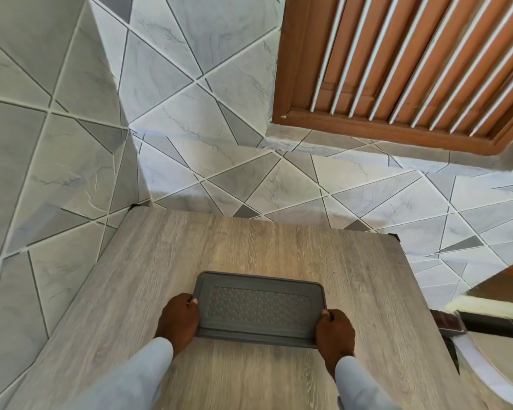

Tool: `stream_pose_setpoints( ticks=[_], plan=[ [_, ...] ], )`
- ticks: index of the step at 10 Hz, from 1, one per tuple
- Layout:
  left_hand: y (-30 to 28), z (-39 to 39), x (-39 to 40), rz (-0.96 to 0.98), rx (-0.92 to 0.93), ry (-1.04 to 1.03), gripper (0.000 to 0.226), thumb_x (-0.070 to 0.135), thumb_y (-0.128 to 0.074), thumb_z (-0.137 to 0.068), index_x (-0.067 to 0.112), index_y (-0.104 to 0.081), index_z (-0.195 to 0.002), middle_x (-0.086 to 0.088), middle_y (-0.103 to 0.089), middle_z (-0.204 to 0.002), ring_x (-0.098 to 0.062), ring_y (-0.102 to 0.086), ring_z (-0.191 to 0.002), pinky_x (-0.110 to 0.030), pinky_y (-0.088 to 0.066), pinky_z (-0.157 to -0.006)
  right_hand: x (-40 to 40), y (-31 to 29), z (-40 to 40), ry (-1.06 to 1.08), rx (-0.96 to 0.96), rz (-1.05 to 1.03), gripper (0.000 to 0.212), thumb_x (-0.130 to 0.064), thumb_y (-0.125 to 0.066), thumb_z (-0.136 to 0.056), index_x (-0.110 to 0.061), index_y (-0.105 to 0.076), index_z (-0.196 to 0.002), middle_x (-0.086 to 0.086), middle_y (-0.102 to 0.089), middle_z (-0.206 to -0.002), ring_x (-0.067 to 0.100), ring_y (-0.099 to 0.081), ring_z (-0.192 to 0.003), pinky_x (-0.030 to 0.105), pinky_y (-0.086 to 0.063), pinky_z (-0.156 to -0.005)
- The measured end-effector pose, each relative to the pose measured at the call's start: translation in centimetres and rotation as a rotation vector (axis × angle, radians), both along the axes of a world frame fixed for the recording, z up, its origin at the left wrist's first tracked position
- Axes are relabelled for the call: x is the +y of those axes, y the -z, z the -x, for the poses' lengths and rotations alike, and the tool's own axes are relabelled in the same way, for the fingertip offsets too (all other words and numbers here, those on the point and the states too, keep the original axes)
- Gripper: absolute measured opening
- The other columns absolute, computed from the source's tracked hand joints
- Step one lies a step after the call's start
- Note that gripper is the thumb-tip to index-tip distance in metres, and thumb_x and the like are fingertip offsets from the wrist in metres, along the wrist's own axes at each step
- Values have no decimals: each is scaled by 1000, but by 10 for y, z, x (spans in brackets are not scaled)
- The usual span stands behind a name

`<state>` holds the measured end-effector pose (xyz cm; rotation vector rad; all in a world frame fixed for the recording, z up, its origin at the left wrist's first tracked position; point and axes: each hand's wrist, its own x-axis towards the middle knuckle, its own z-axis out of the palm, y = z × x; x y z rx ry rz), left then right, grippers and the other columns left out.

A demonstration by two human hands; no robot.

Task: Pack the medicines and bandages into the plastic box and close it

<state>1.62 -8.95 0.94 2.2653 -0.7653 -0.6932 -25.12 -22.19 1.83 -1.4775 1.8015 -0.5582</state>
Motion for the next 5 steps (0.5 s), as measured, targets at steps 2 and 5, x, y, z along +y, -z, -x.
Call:
stream_pose_setpoints(
  ticks=[2, 5],
  plan=[
    [2, -19, -17, -55, 28, -20, 33, 18, -38, -99, -1, -58, -117, -21, -60, -120, -33, -58, -105, -35, -43, -91, -13, -7, -16, -38, -35, -23, 22, -11, -42, -97, -7, -59, -84, 10, -60, -81, 22, -55, -70, 32, -44, -68],
    [-17, -36, -6, 7, 10, 104, 41, 13, -41, -97, 9, -42, -138, -15, -44, -140, -28, -48, -124, -35, -37, -106, -7, -26, -21, -103, 88, -14, 45, -22, -48, -97, -7, -43, -138, 17, -47, -141, 35, -46, -127, 45, -39, -106]
  ],
)
